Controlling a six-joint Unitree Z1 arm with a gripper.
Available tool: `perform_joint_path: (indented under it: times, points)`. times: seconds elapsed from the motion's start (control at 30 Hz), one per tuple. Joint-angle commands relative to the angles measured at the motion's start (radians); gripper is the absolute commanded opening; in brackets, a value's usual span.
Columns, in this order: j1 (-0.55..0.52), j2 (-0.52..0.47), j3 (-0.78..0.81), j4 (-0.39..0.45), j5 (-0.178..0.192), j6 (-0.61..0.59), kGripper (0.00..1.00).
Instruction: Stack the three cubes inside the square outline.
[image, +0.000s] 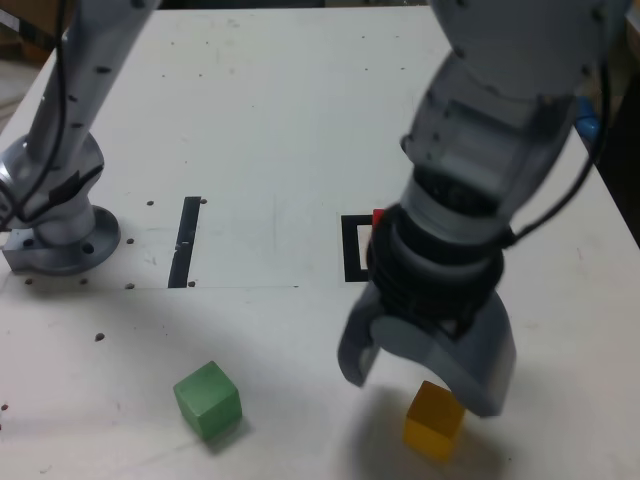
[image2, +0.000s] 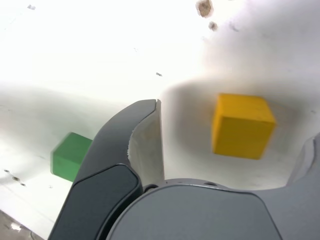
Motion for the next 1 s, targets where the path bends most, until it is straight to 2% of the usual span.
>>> perform_joint_path:
  times: [0.0, 0.27, 0.47, 0.63, 0.83, 0.97]
  points:
    - [-0.007, 0.032, -0.015, 0.003, -0.009, -0.003, 0.97]
    - [-0.019, 0.092, -0.054, 0.003, -0.024, -0.003, 0.93]
    - [-0.021, 0.12, -0.079, 0.003, -0.033, -0.003, 0.85]
    - [-0.021, 0.133, -0.091, 0.003, -0.034, -0.012, 0.69]
    - [-0.021, 0.137, -0.093, 0.003, -0.031, -0.031, 0.4]
    - [-0.022, 0.136, -0.089, 0.003, -0.031, -0.032, 0.32]
